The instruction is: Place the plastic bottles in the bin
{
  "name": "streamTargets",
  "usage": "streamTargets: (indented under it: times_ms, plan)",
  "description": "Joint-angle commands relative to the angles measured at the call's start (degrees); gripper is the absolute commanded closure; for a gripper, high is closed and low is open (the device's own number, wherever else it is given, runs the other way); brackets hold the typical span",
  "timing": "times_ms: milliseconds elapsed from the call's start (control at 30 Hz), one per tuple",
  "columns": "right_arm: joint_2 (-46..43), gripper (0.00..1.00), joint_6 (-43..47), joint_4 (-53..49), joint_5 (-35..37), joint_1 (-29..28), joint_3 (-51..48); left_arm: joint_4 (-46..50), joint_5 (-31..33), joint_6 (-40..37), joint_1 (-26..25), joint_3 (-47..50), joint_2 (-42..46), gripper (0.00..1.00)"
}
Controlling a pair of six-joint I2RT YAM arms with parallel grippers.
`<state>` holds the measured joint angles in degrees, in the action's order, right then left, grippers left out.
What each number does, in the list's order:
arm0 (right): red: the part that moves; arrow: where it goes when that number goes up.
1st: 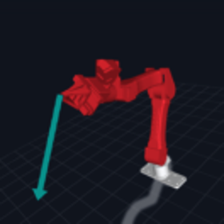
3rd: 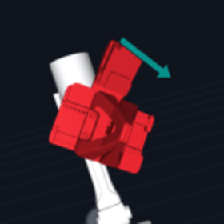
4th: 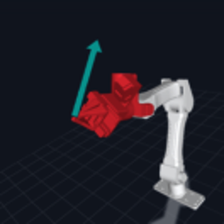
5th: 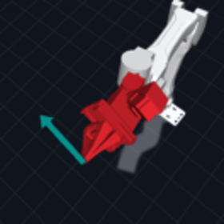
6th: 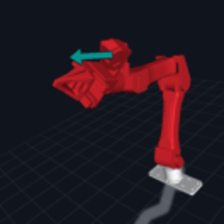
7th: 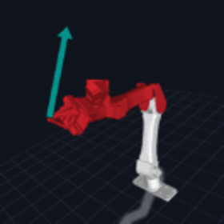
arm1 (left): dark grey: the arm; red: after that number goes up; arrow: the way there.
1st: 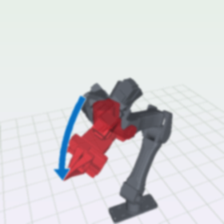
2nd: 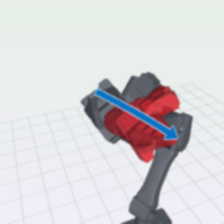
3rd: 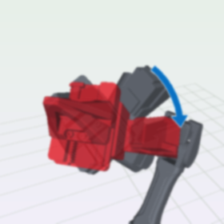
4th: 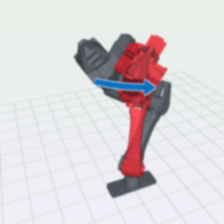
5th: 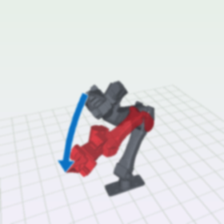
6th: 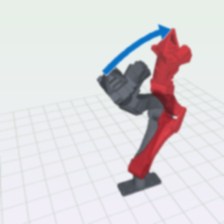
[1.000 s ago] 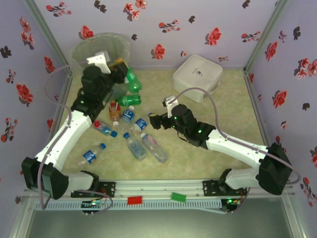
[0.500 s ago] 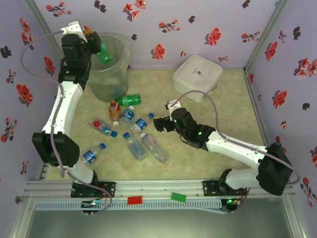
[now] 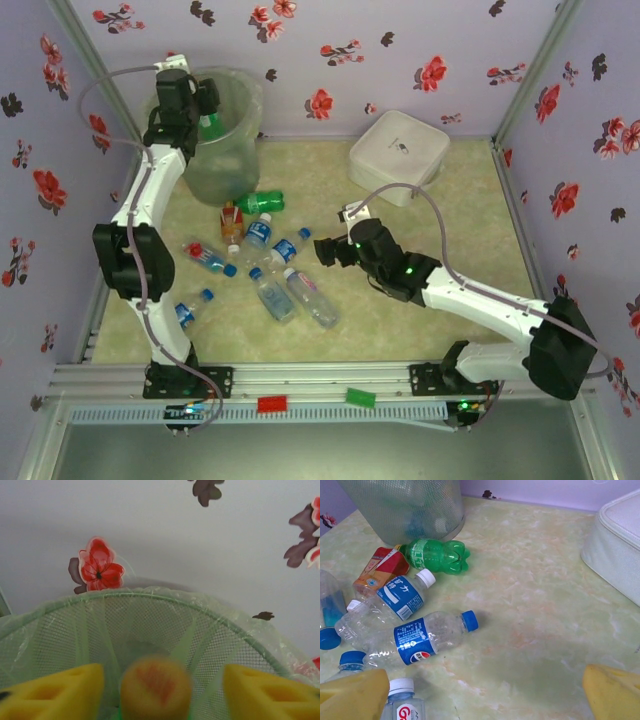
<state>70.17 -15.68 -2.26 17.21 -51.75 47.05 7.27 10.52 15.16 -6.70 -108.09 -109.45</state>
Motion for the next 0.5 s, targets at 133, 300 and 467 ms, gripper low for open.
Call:
streamTargets:
  times_ms: [133, 300, 467]
  plan:
    - [-0.4, 0.0, -1.0, -1.1, 0.9, 0.3, -0.1, 2.6, -1.0, 1.8, 0.0, -4.1, 2.2, 0.0]
    - [1.2, 0.0, -0.6, -1.1, -1.1, 0.3, 0.8, 1.2, -4.0, 4.8, -0.2, 0.9, 8.6, 0.0]
    - [4.4, 0.0, -0.3, -3.1, -6.6, 0.3, 2.7, -5.1, -8.5, 10.1, -1.1, 17.5, 21.0, 0.0]
